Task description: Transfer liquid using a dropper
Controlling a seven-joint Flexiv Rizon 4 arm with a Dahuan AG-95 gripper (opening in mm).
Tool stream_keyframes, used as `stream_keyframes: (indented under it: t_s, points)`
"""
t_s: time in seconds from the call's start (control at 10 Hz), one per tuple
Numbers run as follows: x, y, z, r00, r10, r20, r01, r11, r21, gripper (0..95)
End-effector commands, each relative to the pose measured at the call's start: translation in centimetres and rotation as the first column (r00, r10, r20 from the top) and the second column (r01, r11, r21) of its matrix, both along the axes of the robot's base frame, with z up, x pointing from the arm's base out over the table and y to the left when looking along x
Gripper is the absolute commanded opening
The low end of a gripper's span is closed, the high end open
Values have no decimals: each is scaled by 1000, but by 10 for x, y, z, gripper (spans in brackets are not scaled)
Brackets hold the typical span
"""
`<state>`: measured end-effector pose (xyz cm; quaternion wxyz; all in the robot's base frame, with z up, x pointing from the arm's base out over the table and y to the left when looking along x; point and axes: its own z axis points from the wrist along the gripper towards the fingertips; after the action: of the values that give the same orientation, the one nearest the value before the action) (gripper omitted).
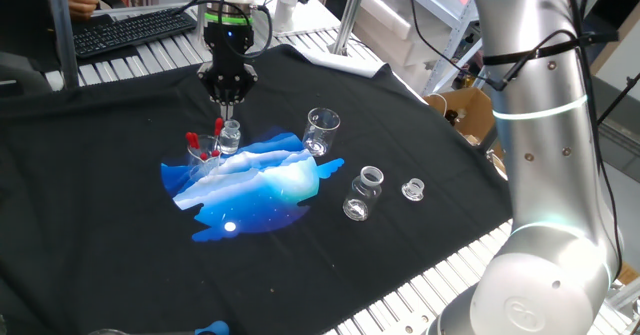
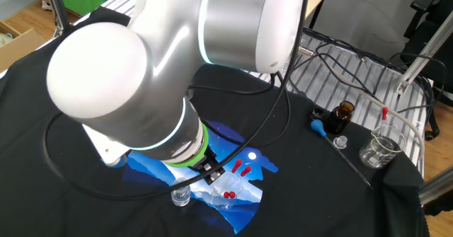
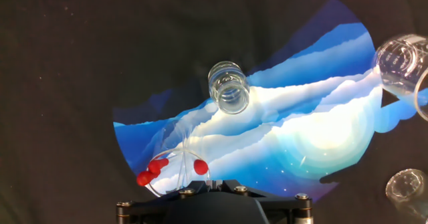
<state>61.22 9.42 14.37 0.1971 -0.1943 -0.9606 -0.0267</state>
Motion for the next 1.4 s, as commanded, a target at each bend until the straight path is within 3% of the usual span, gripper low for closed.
stream_keyframes:
  t_s: [0.1, 0.7, 1.0, 1.1, 1.4]
  points:
    - [2, 1, 1, 1000, 9, -2, -9, 1000, 18, 0]
    - [2, 1, 1, 1000, -4, 8, 3, 998, 64, 0]
    - [2, 1, 1, 1000, 0, 15, -1, 998, 68, 0]
    - [2, 1, 1, 1000, -4, 17, 3, 998, 67, 190]
    - [7, 1, 3, 1000, -17, 17, 16, 998, 68, 190]
